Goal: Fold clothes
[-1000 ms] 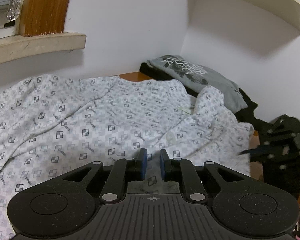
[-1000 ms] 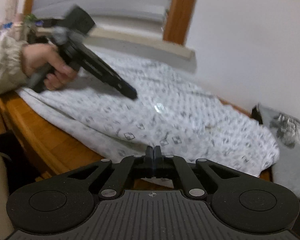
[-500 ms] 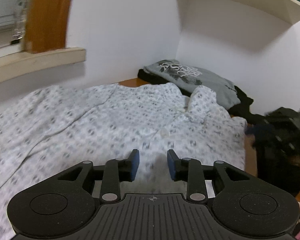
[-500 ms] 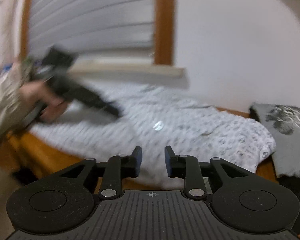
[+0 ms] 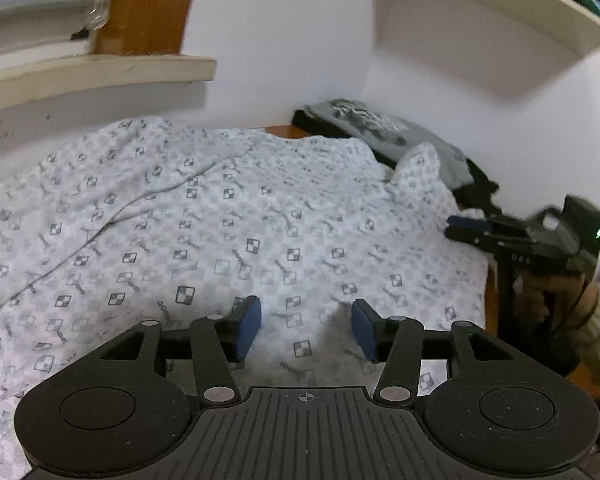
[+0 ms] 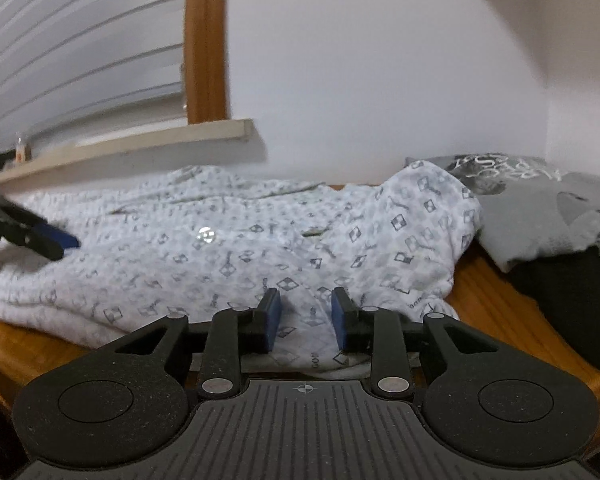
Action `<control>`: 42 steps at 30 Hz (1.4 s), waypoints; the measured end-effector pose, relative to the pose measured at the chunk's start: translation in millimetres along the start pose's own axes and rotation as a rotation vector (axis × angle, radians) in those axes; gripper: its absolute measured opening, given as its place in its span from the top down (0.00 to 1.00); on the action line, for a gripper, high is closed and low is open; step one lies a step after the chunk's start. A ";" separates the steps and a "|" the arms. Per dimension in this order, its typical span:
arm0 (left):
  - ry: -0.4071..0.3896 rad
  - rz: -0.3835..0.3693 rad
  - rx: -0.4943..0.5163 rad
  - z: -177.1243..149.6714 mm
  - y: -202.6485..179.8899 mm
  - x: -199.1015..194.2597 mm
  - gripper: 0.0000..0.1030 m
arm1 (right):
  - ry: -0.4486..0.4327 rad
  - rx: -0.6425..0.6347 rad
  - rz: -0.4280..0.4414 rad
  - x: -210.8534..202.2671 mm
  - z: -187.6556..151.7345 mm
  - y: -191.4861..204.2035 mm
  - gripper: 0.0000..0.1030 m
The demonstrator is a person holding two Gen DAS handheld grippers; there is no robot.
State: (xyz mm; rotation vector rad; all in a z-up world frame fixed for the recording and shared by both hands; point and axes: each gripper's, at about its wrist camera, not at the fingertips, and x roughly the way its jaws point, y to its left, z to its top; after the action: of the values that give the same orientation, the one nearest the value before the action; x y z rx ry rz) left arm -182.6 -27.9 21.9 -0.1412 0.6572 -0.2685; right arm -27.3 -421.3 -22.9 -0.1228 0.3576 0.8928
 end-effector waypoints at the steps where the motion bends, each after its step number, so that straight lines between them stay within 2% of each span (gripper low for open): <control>1: 0.002 0.001 0.010 -2.3 -2.2 -1.9 0.46 | 0.006 -0.003 0.000 -3.5 -0.5 0.2 0.73; 8: 0.003 -0.009 0.013 -13.8 -4.2 -13.9 0.45 | 0.041 0.006 0.009 -12.5 5.5 1.2 0.72; 11: 0.000 -0.013 -0.001 -14.8 -2.0 -16.0 0.45 | -0.027 0.024 -0.014 -11.4 8.3 6.5 0.71; 13: -0.001 -0.013 0.000 -15.1 -2.9 -16.0 0.43 | -0.069 0.044 0.006 -8.2 8.7 10.8 0.69; 16: -0.018 -0.026 -0.024 -17.0 -1.2 -17.6 0.40 | -0.059 0.023 0.054 7.5 6.6 23.1 0.62; 18: -0.020 -0.037 -0.043 -16.3 1.0 -17.7 0.40 | -0.037 -0.012 0.049 17.8 1.0 29.8 0.62; 22: -0.027 -0.049 -0.069 -16.7 4.7 -19.6 0.40 | -0.076 -0.011 0.067 20.8 -5.0 23.8 0.62; 24: -0.039 -0.006 -0.056 -17.8 1.7 -23.9 0.40 | -0.081 -0.022 0.062 20.0 -6.4 24.8 0.62; 25: -0.055 0.039 -0.046 -19.0 -0.2 -30.1 0.40 | -0.078 -0.023 0.063 19.6 -6.1 25.0 0.62; 28: -0.127 0.142 -0.061 -30.2 4.6 -67.3 0.39 | -0.073 -0.025 0.068 16.9 -4.9 25.0 0.62; 32: -0.185 0.274 -0.164 -58.6 39.9 -137.2 0.38 | -0.065 -0.032 0.054 16.2 -2.7 27.9 0.61; 35: -0.184 0.397 -0.228 -84.6 61.3 -181.0 0.38 | -0.095 -0.008 0.025 11.6 0.0 31.6 0.61; 37: -0.171 0.453 -0.257 -98.1 71.0 -199.8 0.39 | -0.124 0.021 0.048 10.3 1.5 35.5 0.61; 40: -0.161 0.532 -0.271 -111.7 77.8 -220.6 0.41 | -0.138 0.018 0.076 15.3 1.2 46.4 0.61; 42: -0.165 0.548 -0.261 -116.9 77.7 -228.2 0.46 | -0.132 0.004 0.083 19.4 -0.5 51.4 0.61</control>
State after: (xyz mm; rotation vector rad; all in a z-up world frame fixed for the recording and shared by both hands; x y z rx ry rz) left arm -412.6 107.3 46.7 -0.2235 0.5414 0.3543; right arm -56.5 -375.0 -28.0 -0.0456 0.2430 0.9775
